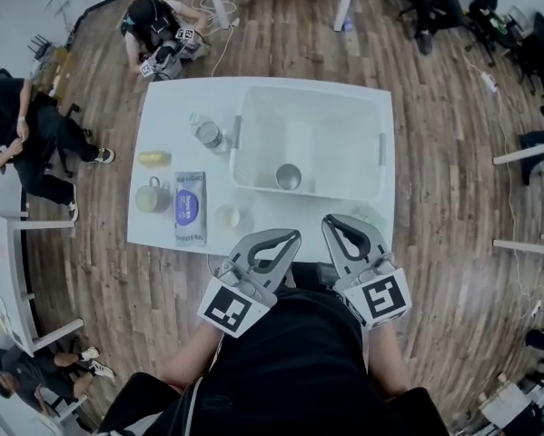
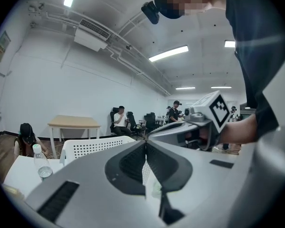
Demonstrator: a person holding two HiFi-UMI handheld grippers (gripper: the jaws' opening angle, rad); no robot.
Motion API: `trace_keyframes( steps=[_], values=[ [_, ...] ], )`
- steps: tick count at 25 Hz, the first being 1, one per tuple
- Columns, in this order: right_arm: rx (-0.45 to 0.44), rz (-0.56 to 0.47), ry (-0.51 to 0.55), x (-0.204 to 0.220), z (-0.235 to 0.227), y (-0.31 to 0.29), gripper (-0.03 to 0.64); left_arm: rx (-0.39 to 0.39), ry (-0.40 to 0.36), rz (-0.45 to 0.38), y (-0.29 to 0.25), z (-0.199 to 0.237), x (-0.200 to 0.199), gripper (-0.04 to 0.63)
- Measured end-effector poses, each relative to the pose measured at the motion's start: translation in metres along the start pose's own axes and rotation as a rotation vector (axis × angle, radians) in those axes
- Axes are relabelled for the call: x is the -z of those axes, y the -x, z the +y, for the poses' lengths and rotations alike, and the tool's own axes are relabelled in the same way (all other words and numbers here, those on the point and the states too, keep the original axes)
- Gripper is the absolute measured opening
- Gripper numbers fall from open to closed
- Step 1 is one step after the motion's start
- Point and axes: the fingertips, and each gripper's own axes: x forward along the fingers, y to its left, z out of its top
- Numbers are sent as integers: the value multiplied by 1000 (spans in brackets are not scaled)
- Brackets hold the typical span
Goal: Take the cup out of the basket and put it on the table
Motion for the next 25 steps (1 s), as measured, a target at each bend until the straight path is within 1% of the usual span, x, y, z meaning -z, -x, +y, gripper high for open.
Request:
trace_keyframes(
  steps=[4,7,9,11,13,16,21,23,25],
  values=[
    [-43,106,49,8,-24,-30,28,-20,19,2,10,2,8,11],
    [-68,141,60,7,-42,-61,29,-52,52,7,20,8,15,11],
    [-103,175,60,7,-50,-87,54,-75,71,12,27,14,20,11],
    [-157,239,81,15,-55,-113,79,-99,100,11,33,18,23,11],
    [-213,328,122,31,-58,-139,87,-117,121,7,40,21,24,11],
    [-306,493,169,65,-63,-173,108,-141,138,6,50,27,28,11],
    [-454,779,193,127,-63,-211,112,-198,177,-1,71,42,33,11],
    [-484,871,197,152,-63,-217,112,-218,189,6,78,46,36,11],
    [-489,944,206,174,-65,-220,112,-235,195,13,85,50,37,11]
  ],
)
